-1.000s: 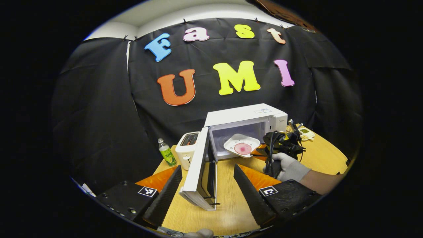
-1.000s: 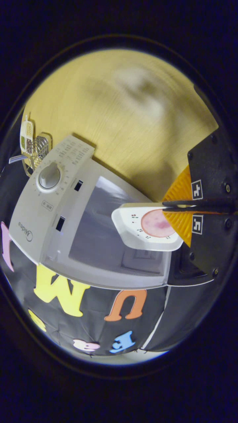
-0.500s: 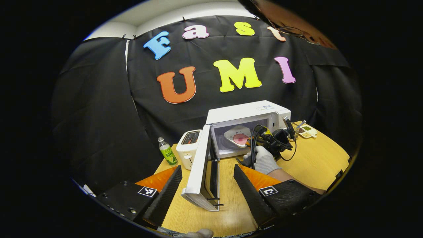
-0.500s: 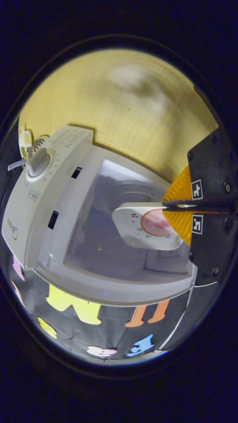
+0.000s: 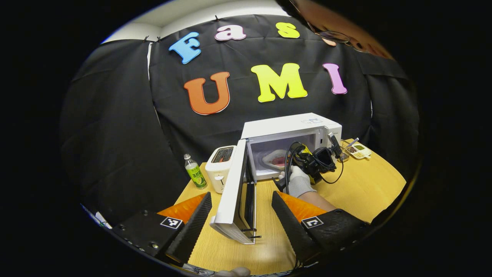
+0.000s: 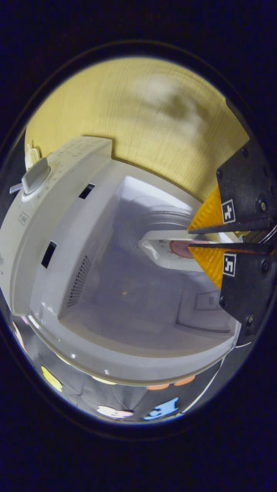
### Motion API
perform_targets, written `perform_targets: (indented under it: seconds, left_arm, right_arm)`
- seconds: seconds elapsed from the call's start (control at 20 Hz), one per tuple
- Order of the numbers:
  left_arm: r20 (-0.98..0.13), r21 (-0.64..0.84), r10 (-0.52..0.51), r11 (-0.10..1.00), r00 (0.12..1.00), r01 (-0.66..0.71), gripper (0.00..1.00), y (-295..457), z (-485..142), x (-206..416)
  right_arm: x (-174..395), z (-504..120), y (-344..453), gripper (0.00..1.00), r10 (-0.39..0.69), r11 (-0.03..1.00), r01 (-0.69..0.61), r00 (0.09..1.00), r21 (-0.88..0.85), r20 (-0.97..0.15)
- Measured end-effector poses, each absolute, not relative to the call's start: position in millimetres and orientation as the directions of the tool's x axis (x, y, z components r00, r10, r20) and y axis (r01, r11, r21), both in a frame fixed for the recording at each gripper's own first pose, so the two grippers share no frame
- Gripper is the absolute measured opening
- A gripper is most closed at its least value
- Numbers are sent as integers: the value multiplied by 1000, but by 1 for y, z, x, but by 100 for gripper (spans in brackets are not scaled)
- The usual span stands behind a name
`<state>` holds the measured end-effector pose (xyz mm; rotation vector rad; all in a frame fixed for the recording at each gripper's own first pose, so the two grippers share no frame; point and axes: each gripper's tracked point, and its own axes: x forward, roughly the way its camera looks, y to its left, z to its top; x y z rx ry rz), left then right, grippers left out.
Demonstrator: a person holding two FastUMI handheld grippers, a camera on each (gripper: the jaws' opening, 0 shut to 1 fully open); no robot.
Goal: Open the microwave oven with the left hand, put the food in, and close the microwave oven.
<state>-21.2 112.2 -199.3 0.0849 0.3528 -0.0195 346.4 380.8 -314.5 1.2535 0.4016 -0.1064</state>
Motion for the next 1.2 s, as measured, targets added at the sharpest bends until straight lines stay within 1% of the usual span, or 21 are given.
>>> perform_targets:
  seconds: [0.05,0.1,0.15,0.2,0.25,0.3,0.35,0.4,0.45,0.5,0.55,0.6,0.65,0.7,0.75,0.8,0.95,1.0,1.05,1.2]
  left_arm:
    - [-341,82,-1,996,940,31,96,112,-198,-21]
    - [-341,83,1,996,940,29,96,112,-199,-21]
    - [-342,81,3,996,940,26,96,112,-199,-22]
    - [-338,79,5,997,941,23,96,112,-197,-23]
    - [-328,80,7,997,945,21,96,112,-195,-22]
    - [-321,83,12,996,947,16,96,113,-194,-22]
    - [-311,84,15,996,950,12,96,112,-191,-21]
    - [-297,82,15,997,955,10,96,111,-188,-21]
    - [-286,80,8,997,958,15,96,109,-183,-21]
    - [-269,84,9,996,963,14,96,110,-177,-21]
    - [-254,86,13,996,967,9,96,110,-171,-22]
    - [-239,81,10,997,971,10,96,110,-165,-21]
    - [-228,71,9,997,974,7,96,110,-161,-21]
    - [-231,55,9,999,973,3,96,110,-163,-20]
    - [-229,35,1,999,973,7,96,107,-164,-18]
    - [-219,29,-7,1000,976,13,96,104,-159,-12]
    - [-183,35,-14,999,983,20,96,100,-152,1]
    - [-179,28,-14,999,984,19,96,99,-153,4]
    - [-173,27,-12,1000,985,17,96,99,-153,8]
    - [-133,16,22,1000,991,-20,96,111,-143,16]
  right_arm:
    - [344,-314,378,32,138,326,288,928,900,-347]
    - [340,-311,374,37,137,354,288,925,890,-354]
    - [337,-307,368,52,125,385,278,929,880,-348]
    - [331,-303,365,55,122,411,273,929,870,-349]
    - [324,-299,363,65,129,437,259,929,861,-345]
    - [314,-290,362,60,153,473,230,929,851,-336]
    - [302,-284,357,84,172,543,193,927,817,-333]
    - [290,-278,347,88,176,620,160,926,768,-334]
    - [278,-275,332,96,168,707,135,922,695,-350]
    - [265,-270,314,97,162,777,106,919,620,-360]
    - [255,-259,297,99,169,820,68,920,569,-354]
    - [244,-244,284,99,173,850,40,921,525,-350]
    - [232,-224,270,88,173,879,5,928,476,-330]
    - [222,-207,257,99,163,906,-15,934,422,-317]
    - [216,-190,247,100,159,929,-42,942,367,-297]
    - [205,-169,240,100,167,945,-74,947,318,-276]
    - [173,-108,229,100,201,953,-143,958,268,-203]
    - [157,-91,224,92,216,954,-165,957,250,-194]
    - [142,-80,219,100,225,957,-182,957,227,-182]
    - [103,-57,202,100,220,965,-190,962,184,-161]
